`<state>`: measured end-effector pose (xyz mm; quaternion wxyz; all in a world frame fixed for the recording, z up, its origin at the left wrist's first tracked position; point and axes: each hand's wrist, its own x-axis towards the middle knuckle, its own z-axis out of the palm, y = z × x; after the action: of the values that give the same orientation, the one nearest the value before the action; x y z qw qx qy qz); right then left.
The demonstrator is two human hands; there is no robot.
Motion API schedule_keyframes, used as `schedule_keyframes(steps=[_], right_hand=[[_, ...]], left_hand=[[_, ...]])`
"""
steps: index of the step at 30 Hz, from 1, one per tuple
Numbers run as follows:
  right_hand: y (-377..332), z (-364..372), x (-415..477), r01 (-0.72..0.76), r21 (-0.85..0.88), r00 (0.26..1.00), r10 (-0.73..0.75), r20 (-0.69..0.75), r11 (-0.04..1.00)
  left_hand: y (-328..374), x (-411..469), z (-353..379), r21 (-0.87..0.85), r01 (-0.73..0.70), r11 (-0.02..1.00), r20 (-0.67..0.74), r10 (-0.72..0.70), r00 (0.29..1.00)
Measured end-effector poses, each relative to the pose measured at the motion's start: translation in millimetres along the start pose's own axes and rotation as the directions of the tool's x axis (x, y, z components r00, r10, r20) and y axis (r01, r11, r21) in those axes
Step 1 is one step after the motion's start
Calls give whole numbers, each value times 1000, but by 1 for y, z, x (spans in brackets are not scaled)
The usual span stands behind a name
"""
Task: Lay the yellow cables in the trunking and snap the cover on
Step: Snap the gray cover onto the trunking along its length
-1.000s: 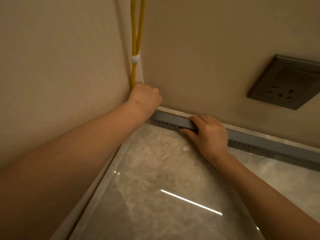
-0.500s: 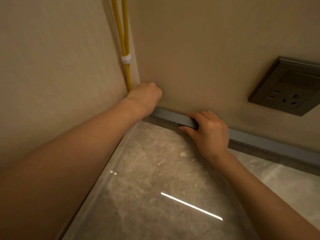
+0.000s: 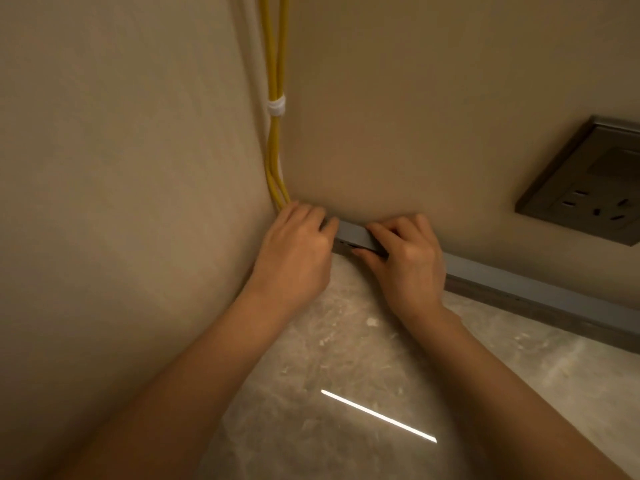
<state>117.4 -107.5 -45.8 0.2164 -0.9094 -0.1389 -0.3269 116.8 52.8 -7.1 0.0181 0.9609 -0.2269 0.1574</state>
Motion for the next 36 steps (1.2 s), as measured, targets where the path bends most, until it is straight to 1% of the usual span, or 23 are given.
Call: schedule_keyframes(steps=[1, 3, 6, 10, 13, 17, 21, 25, 30, 32, 34, 36], right_hand=[[-2, 3, 1, 9, -8, 1000, -9, 0, 1000], [-5, 6, 2, 25, -35, 1000, -24, 8, 999], [-3, 7, 2, 48, -77, 999, -47, 15, 996], [2, 5, 4, 101, -124, 995, -99, 16, 987], [11, 2, 3, 152, -139, 988, -152, 11, 979], [24, -2, -2, 216, -216, 975, -223, -12, 952], [24, 0, -4, 243, -225, 965, -259, -43, 943], [21, 3, -4, 256, -197, 959, -275, -74, 946], [13, 10, 3, 258, -193, 957, -278, -85, 947], [9, 13, 6, 261, -182, 956, -281, -89, 948], [7, 15, 7, 259, -190, 956, -279, -89, 947], [9, 16, 6, 262, -213, 954, -286, -88, 941]], left_hand=[[-2, -6, 5, 10, 47, 999, 25, -47, 999], [-9, -16, 12, 114, 110, 987, 80, -119, 990], [-15, -23, 18, 273, 101, 957, 112, -136, 984], [-9, -17, 19, 304, 124, 944, 90, -158, 983], [-11, -15, 17, 284, 135, 949, 96, -168, 981], [-13, -16, 15, 264, 127, 956, 112, -161, 981], [-14, -15, 15, 147, 144, 979, 110, -161, 981], [-14, -14, 12, 2, 174, 985, 22, -174, 985], [-10, -11, 15, -55, 215, 975, -35, -217, 975], [-4, -9, 16, -105, 234, 967, -57, -240, 969], [6, -8, 18, -178, 244, 953, -37, -254, 967], [17, -8, 25, -169, 253, 953, 52, -247, 968]])
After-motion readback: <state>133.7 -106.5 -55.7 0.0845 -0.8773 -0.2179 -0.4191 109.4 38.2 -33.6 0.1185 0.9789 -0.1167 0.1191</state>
